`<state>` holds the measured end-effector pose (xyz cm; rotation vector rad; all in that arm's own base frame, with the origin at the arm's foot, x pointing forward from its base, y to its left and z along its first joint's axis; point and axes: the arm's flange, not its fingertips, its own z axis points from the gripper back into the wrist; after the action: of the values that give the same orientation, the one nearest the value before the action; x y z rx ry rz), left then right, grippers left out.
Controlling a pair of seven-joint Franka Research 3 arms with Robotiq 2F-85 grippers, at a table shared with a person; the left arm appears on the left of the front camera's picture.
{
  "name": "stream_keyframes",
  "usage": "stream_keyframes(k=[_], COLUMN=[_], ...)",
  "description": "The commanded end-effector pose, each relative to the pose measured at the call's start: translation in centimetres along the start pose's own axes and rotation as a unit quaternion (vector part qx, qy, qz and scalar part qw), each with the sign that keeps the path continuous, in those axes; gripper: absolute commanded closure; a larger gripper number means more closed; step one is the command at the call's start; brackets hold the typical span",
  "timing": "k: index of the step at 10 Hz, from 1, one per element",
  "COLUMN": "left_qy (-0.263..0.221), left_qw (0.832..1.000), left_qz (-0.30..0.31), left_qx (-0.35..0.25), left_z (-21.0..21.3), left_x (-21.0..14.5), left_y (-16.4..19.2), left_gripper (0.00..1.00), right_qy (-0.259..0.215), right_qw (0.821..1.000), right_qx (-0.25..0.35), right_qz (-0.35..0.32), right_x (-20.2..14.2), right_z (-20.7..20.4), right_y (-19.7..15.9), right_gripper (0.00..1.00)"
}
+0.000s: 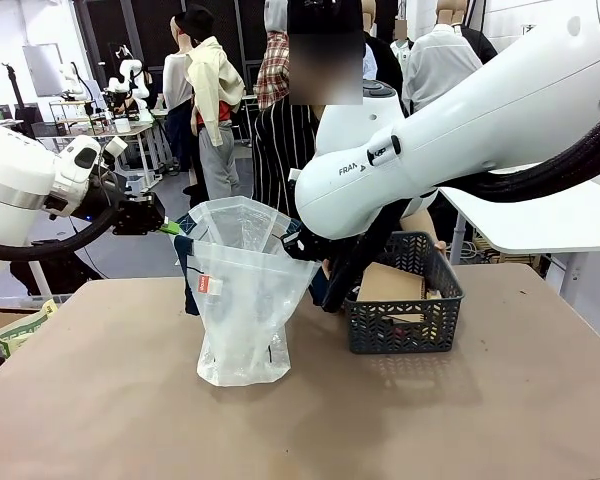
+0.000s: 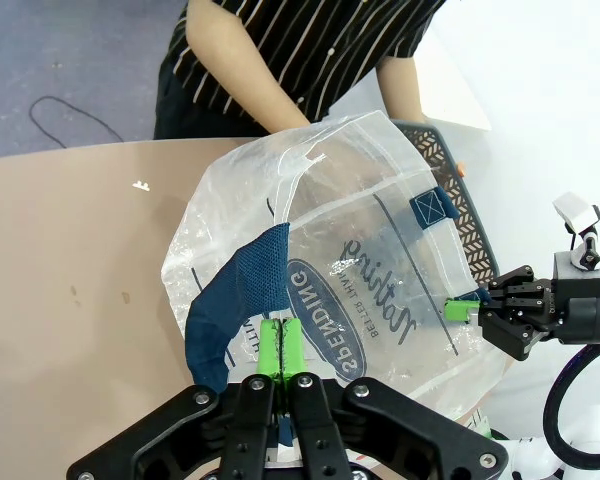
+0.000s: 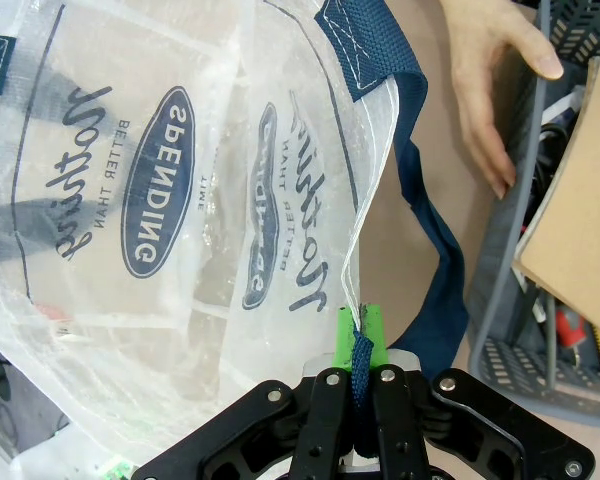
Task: Transfer purchased items from the store into the shopping bag.
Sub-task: Move the Reusable shopping bag to the right side of the table.
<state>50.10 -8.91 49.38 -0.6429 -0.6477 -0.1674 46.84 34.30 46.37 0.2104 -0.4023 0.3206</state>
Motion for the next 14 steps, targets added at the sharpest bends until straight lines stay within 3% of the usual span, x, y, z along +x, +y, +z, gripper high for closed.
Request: stream_keyframes(k=[1,14], left_qy=[-0.002,-0.002], left_qw=[1.000,1.000], left_qz=[-0.001,-0.001], left_qx=[0.000,0.000], left_z=[0.21,0.21], left_x=[0.09,0.09], left_y=[-0.05,-0.05], left_gripper=[1.00,1.00], right_qy=[0.001,0.001], right_qw=[1.000,1.000], right_qx=[0.007,0.007], right_qz=[-0.001,-0.001], right_x=[-0.03,-0.03], right_z=[0.11,0.11], right_y=[-0.17,-0.17], right_gripper=[1.00,1.00])
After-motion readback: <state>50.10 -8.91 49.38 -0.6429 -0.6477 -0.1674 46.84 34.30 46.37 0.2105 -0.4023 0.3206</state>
